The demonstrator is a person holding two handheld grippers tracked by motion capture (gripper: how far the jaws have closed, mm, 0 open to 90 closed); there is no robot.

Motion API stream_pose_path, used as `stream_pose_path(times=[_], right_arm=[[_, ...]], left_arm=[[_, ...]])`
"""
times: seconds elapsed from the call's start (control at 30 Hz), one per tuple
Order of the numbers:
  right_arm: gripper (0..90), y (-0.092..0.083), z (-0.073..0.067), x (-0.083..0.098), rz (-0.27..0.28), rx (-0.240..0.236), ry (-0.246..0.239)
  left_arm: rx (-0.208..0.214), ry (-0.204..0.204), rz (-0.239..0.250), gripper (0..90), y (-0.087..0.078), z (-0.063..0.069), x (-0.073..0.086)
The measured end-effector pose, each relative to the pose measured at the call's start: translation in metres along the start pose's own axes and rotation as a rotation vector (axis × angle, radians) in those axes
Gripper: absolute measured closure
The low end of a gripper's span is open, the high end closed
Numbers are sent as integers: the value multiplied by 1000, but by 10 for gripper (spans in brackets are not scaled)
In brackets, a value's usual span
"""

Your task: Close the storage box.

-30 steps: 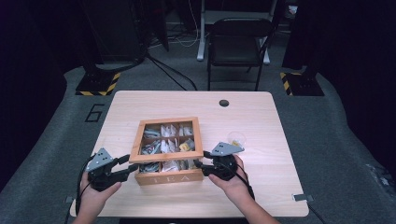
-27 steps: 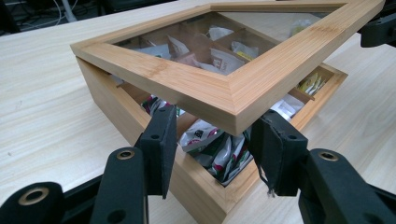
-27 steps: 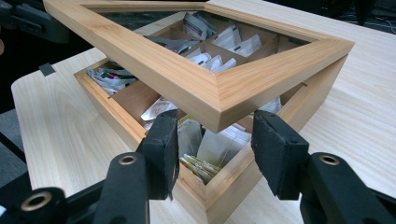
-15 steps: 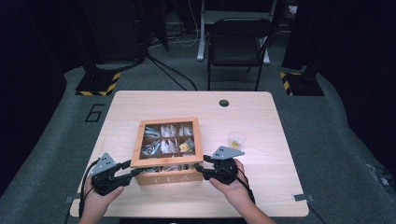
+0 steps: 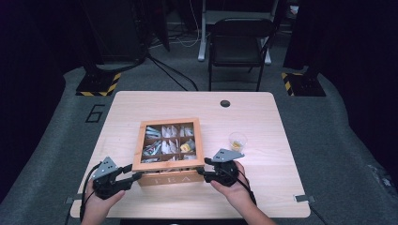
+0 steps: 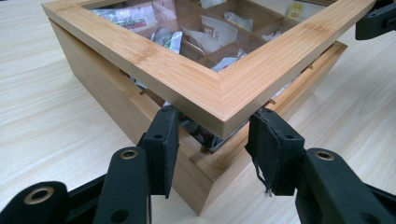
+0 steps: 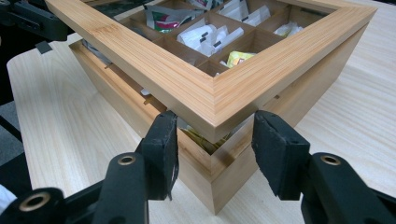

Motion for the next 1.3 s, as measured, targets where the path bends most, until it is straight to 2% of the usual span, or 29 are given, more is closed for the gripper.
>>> stream_pose_path(times=[0.13, 0.17, 0.2, 0.33, 0.43, 0.5, 0.53, 0.57, 0.6, 0.63, 0.7, 0.73, 0.87, 1.1, 1.13, 1.3], right_arm=[[498, 1, -1, 2, -4, 4, 7], [498, 1, -1, 2, -6, 1, 4], [498, 1, -1, 3, -7, 0, 4], [498, 1, -1, 5, -15, -3, 3], [496, 0, -2, 6, -20, -1, 9], [491, -1, -2, 6, -24, -3, 7], [490, -2, -1, 6, -22, -2, 6], [491, -3, -1, 6, -14, 1, 9], [494, -4, -1, 5, -4, 1, 15], [496, -5, 0, 4, 4, 3, 16], [496, -5, 0, 5, 4, -2, 22], [497, -5, 0, 6, 0, 0, 21], [496, -4, 0, 7, -8, 1, 19], [483, -2, 1, 7, -8, 7, 15], [480, -1, 2, 7, -3, 3, 25], [479, -2, 1, 3, 13, 2, 25]], left_arm=[[-7, -11, 6, 535, -1, 1, 2], [0, -15, -5, 535, -2, 1, 2], [6, -9, -16, 535, -2, 1, 3], [-2, 0, -9, 534, -2, 1, 4], [6, -10, -26, 533, -4, 2, 6], [0, -9, -18, 533, -4, 3, 7], [6, -12, -37, 533, -5, 3, 9], [-11, -27, -31, 532, -4, 5, 10], [-15, -15, -38, 532, -4, 3, 11], [-18, -20, -17, 533, -5, 3, 10], [2, -53, 29, 537, -9, 3, 5], [-2, -51, 33, 537, -10, 1, 3], [-14, -52, 20, 536, -8, -1, 4], [-3, -60, 0, 509, -5, -3, 5], [-9, -63, 15, 501, -4, -3, 5], [-12, -63, 21, 500, -8, -7, -2]])
Point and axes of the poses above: each handheld gripper's, and its own axes: y roughly forward along the jaws, x roughly out of its underside, z roughly to its right, the point moved 5 cm from there along y, roughly forward along the jaws, and after that the axes turned 15 degrees about z, right-handed, at the moved point
